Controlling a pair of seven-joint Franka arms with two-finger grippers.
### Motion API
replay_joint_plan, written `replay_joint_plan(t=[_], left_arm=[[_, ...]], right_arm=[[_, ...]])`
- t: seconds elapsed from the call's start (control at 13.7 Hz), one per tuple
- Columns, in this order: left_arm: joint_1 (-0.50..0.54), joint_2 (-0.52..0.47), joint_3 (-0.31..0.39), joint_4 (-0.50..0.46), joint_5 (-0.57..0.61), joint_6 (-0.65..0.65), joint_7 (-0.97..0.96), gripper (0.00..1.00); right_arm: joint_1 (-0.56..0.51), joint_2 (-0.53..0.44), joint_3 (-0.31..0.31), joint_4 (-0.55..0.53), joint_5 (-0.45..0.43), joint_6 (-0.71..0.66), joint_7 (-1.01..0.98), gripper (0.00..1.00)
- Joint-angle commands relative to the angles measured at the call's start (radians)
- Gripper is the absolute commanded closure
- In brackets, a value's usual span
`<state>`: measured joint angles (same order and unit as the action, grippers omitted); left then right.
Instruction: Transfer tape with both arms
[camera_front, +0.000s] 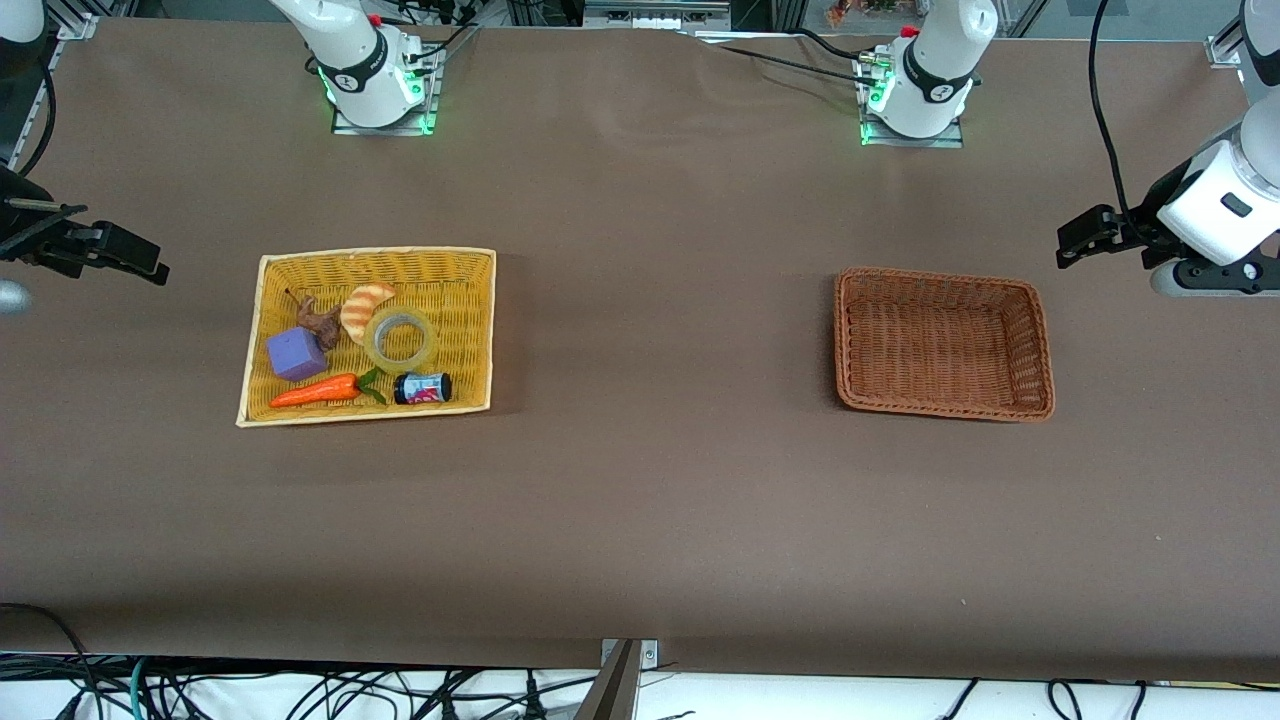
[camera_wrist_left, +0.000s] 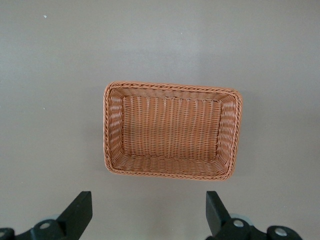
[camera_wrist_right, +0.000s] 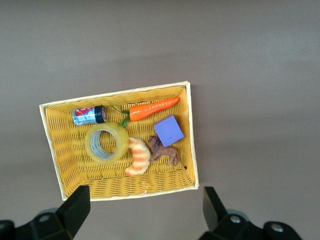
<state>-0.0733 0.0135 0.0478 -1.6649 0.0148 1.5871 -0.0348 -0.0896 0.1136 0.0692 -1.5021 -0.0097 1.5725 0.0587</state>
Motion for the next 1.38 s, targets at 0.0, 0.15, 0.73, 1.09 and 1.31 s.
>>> replay_joint_plan(t=[0.0,0.15,0.73,1.09,1.31], left_arm=[[0.007,0.011,-0.002,0.025,-0.018,-0.024,0.009,0.00],[0.007,0.011,-0.002,0.025,-0.018,-0.027,0.007,0.00],[0.007,0.011,-0.006,0.025,-0.018,-0.027,0.009,0.00],[0.007,0.011,-0.006,0.025,-0.019,-0.027,0.009,0.00],[0.007,0.011,-0.006,0.025,-0.022,-0.033,0.009,0.00]], right_arm=[[-0.010,0.003,0.008,0.017,0.002,-0.009,-0.007,0.00],[-0.010,0.003,0.008,0.017,0.002,-0.009,-0.007,0.00],[0.004,0.067,0.011,0.011,-0.006,-0.016,-0.025,0.00],[0.050,0.133,0.012,-0.035,0.002,-0.029,-0.005,0.00],[0.097,0.155,0.012,-0.140,0.002,0.101,0.003,0.00]])
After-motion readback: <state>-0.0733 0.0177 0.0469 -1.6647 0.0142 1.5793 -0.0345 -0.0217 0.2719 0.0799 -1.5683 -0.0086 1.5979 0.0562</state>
